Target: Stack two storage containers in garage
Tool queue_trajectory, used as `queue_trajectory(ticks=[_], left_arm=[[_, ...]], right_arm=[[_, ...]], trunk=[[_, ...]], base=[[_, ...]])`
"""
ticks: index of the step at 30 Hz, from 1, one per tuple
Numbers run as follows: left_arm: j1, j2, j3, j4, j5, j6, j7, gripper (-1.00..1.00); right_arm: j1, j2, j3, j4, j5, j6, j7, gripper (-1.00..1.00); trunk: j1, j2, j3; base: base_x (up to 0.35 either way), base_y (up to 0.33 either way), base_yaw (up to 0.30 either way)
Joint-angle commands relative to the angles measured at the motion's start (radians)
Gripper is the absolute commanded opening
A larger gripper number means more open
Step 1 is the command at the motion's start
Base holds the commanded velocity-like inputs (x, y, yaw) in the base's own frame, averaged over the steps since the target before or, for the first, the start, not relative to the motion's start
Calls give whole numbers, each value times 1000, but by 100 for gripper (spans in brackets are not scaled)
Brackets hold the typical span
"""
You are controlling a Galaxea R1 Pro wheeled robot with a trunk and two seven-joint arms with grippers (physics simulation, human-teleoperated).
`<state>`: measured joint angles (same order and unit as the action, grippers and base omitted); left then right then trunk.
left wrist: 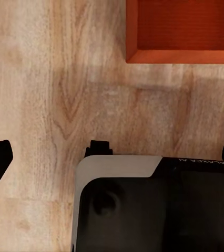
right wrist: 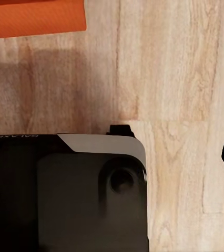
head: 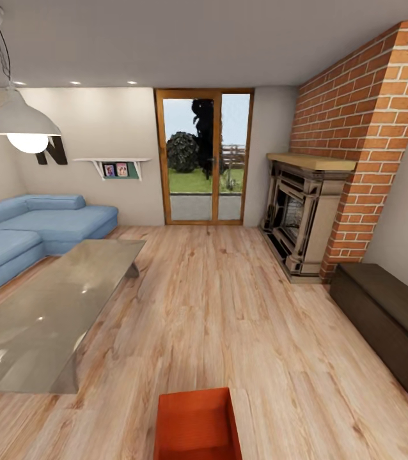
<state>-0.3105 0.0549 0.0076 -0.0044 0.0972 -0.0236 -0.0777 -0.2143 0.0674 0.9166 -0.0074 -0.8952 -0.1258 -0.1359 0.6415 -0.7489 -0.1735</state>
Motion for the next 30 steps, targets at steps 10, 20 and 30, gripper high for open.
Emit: queue_trajectory(ticks=[10, 20, 30], left_arm=[[-1, 0, 0, 1, 10, -2, -5, 100], [-1, 0, 0, 1, 10, -2, -5, 100], [-1, 0, 0, 1, 10, -2, -5, 100]], right_arm=[[0, 0, 8, 0, -8, -3, -4, 100], [0, -5, 8, 0, -9, -3, -4, 100], [0, -4, 8, 0, -9, -3, -4, 100]], trunk=[[0, -1, -1], [0, -1, -1], [0, -1, -4]], base=[[3, -1, 0], [0, 0, 0], [0, 0, 0]])
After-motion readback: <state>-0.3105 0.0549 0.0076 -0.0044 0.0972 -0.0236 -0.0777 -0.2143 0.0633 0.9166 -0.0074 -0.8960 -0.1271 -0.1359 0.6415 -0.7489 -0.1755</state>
